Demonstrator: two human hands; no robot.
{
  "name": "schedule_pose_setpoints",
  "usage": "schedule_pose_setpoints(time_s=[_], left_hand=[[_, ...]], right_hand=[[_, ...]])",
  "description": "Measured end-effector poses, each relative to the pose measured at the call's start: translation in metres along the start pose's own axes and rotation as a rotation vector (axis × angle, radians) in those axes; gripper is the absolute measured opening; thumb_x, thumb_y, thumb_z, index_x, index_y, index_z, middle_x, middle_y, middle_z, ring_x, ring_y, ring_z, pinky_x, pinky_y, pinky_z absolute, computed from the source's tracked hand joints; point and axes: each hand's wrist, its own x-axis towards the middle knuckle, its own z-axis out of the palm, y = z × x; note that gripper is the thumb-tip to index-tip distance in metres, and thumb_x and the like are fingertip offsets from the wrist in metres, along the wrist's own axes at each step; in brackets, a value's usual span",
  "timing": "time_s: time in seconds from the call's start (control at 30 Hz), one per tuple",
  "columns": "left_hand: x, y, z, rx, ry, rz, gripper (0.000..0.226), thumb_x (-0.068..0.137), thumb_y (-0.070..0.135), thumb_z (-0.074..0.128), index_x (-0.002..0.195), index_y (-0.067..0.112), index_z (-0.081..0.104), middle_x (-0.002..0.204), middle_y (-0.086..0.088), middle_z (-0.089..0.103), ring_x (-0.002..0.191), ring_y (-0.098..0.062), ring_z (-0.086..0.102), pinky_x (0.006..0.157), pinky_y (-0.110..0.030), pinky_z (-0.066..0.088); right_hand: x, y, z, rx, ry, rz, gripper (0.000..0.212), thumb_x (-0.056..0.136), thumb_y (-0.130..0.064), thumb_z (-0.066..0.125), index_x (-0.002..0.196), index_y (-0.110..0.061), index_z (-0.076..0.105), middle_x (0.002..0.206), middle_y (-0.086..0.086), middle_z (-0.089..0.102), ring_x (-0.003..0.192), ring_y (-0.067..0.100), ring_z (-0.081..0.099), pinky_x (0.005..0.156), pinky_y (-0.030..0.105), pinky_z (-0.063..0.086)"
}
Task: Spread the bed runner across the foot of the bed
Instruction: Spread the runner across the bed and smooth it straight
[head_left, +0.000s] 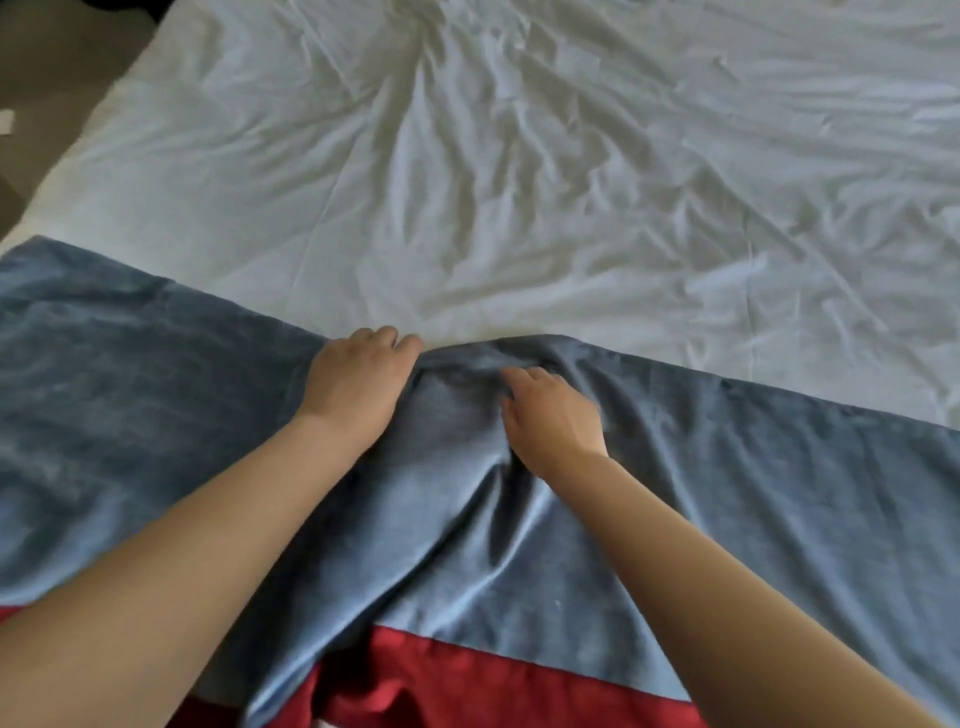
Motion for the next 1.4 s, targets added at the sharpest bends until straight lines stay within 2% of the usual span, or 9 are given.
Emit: schedule_pose_setpoints(time_s=[0.2, 0.33, 0.53, 0.7, 0.93, 1.03, 1.17, 1.27, 1.4], left_hand=[[0.019, -0.057, 0.034, -0.215, -0.223, 0.099, 0.041, 0.086, 0.004, 0.049, 0.123, 0.022, 0.051, 0.122, -0.001, 0.05, 0.102, -0.027, 0.057, 0.074, -0.039, 0.051], [0.024, -0.075, 0.045, -0.203, -0.19, 0.121, 0.021, 0.087, 0.004, 0.043, 0.096, 0.02, 0.054, 0.099, 0.0, 0.052, 0.08, -0.024, 0.055, 0.06, -0.035, 0.045], [0.044, -0.112, 0.042, -0.133, -0.183, 0.096, 0.018, 0.074, 0.004, 0.052, 0.085, 0.017, 0.057, 0.097, -0.006, 0.052, 0.085, -0.033, 0.059, 0.059, -0.033, 0.041], [0.05, -0.179, 0.031, -0.042, -0.11, -0.158, 0.021, 0.067, 0.001, 0.061, 0.086, 0.008, 0.059, 0.098, -0.019, 0.052, 0.087, -0.042, 0.061, 0.067, -0.039, 0.048], [0.045, -0.279, 0.037, 0.046, 0.001, -0.395, 0.017, 0.068, 0.001, 0.061, 0.07, 0.007, 0.045, 0.081, -0.021, 0.044, 0.065, -0.04, 0.055, 0.06, -0.04, 0.052], [0.051, -0.255, 0.029, -0.019, 0.058, -0.336, 0.025, 0.065, 0.011, 0.06, 0.09, 0.008, 0.057, 0.093, -0.016, 0.045, 0.072, -0.038, 0.056, 0.067, -0.043, 0.052], [0.052, -0.16, 0.016, -0.216, -0.01, -0.007, 0.044, 0.073, 0.029, 0.055, 0.116, 0.023, 0.057, 0.12, -0.005, 0.054, 0.095, -0.033, 0.062, 0.069, -0.038, 0.05], [0.053, -0.099, 0.02, -0.332, -0.076, 0.134, 0.042, 0.072, 0.041, 0.048, 0.112, 0.027, 0.054, 0.113, 0.003, 0.058, 0.093, -0.025, 0.062, 0.069, -0.034, 0.051], [0.06, -0.084, 0.04, -0.253, -0.137, 0.147, 0.013, 0.083, 0.027, 0.049, 0.094, 0.021, 0.054, 0.103, 0.003, 0.059, 0.085, -0.022, 0.059, 0.06, -0.029, 0.04]], right_hand=[[0.049, -0.026, 0.01, -0.052, -0.08, 0.044, 0.069, 0.088, 0.004, 0.04, 0.147, -0.028, 0.021, 0.121, 0.003, 0.055, 0.073, 0.025, 0.058, 0.046, 0.029, 0.036], [0.07, -0.032, 0.014, -0.045, -0.073, 0.11, 0.036, 0.09, -0.003, 0.038, 0.121, -0.021, 0.046, 0.097, 0.003, 0.064, 0.073, 0.027, 0.059, 0.049, 0.029, 0.037], [0.086, -0.04, 0.007, 0.045, 0.06, 0.21, 0.02, 0.085, 0.002, 0.04, 0.097, -0.014, 0.044, 0.068, 0.003, 0.059, 0.056, 0.023, 0.053, 0.044, 0.028, 0.034], [0.1, -0.038, 0.001, 0.216, 0.176, 0.326, 0.016, 0.09, -0.001, 0.038, 0.1, -0.013, 0.041, 0.07, 0.0, 0.053, 0.062, 0.025, 0.052, 0.048, 0.031, 0.033], [0.102, -0.031, 0.013, 0.267, 0.032, 0.355, 0.032, 0.098, -0.013, 0.033, 0.128, -0.02, 0.04, 0.094, 0.004, 0.064, 0.083, 0.027, 0.058, 0.058, 0.032, 0.041], [0.101, -0.027, 0.016, 0.217, 0.052, 0.372, 0.04, 0.093, -0.005, 0.034, 0.129, -0.021, 0.039, 0.083, 0.002, 0.061, 0.073, 0.025, 0.055, 0.048, 0.029, 0.035], [0.101, -0.036, 0.019, 0.183, 0.06, 0.301, 0.033, 0.098, -0.016, 0.036, 0.13, -0.022, 0.038, 0.094, 0.004, 0.063, 0.074, 0.023, 0.052, 0.052, 0.031, 0.039], [0.103, -0.043, 0.02, 0.141, 0.036, 0.269, 0.03, 0.098, -0.015, 0.037, 0.126, -0.022, 0.039, 0.089, 0.004, 0.061, 0.075, 0.024, 0.053, 0.049, 0.03, 0.036], [0.104, -0.044, 0.02, 0.133, 0.042, 0.292, 0.031, 0.094, -0.011, 0.039, 0.123, -0.022, 0.042, 0.085, 0.002, 0.06, 0.075, 0.024, 0.055, 0.048, 0.029, 0.034]])
